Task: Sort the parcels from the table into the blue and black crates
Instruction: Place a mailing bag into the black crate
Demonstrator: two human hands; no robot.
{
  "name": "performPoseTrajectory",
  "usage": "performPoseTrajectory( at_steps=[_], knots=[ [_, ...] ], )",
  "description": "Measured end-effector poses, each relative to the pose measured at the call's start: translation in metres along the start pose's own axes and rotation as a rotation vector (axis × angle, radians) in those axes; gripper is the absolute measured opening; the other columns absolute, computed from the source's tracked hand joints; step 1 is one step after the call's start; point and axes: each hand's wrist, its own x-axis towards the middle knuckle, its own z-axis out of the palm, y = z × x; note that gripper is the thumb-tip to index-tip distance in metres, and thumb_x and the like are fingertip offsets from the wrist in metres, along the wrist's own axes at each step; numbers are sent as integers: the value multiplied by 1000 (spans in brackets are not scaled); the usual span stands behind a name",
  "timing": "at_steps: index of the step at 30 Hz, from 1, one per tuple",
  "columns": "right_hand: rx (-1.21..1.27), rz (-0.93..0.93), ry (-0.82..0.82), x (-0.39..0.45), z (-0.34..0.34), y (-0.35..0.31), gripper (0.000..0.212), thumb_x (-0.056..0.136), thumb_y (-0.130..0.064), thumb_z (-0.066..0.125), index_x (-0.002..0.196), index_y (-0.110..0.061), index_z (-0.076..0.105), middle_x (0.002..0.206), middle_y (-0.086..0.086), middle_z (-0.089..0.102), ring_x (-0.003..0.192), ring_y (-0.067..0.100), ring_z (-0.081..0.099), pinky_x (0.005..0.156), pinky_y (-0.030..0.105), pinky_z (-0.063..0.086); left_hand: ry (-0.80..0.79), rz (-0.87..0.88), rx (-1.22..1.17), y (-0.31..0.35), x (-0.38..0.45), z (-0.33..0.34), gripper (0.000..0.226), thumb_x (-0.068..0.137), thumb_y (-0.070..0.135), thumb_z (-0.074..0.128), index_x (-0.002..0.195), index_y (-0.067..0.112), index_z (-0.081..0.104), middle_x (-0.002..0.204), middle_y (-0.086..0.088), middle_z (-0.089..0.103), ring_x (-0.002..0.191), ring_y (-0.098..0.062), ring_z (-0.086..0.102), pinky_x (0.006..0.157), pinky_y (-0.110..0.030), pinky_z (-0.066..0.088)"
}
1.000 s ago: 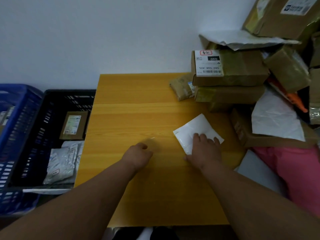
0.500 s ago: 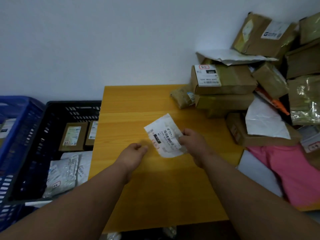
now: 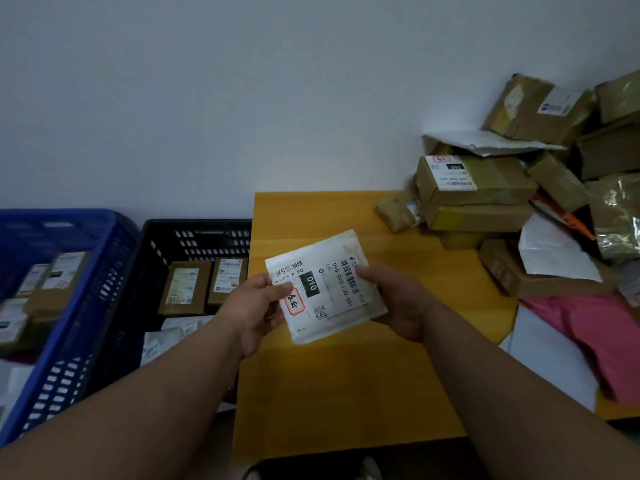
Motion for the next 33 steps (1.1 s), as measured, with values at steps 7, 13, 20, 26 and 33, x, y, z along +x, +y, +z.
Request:
performPoseTrajectory(
  at_steps=[7,13,20,26,33],
  knots=[
    [-106,-106,60,7,36,11,18,91,-9,62,108,-8,68,108,15,73,96,32,70,76,40,57,-35,39,27,10,-11,-39,7,90,10,63,88,17,63,94,-6,76,77,-15,70,59,-25,52],
    [-206,-19,1,7,43,15,17,94,-8,59,107,-14,68,104,9,74,93,28,71,69,36,57,27,51,-5,6,-15,-57,11,89,8,64,92,19,61,92,-4,74,79,-17,69,63,-29,52],
    [-192,74,3,26,50,6,7,89,-7,66,89,-12,61,96,11,70,79,26,68,61,32,54,117,15,129,1,-22,-82,19,91,-2,56,98,11,67,87,-7,76,76,-17,72,54,-27,54],
    [-201,75,-65,47,97,10,42,91,-5,63,128,-19,46,92,10,74,73,23,70,64,34,52,412,17,-87,-5,-13,-122,19,93,-3,53,95,16,56,90,-8,69,77,-21,67,57,-32,51],
    [-213,73,-77,90,189,39,105,87,4,66,151,-45,-1,116,0,60,97,26,67,67,41,59,550,-29,-158,-19,6,-172,25,93,-6,50,88,18,43,94,-13,64,84,-28,67,60,-37,55]
  ],
)
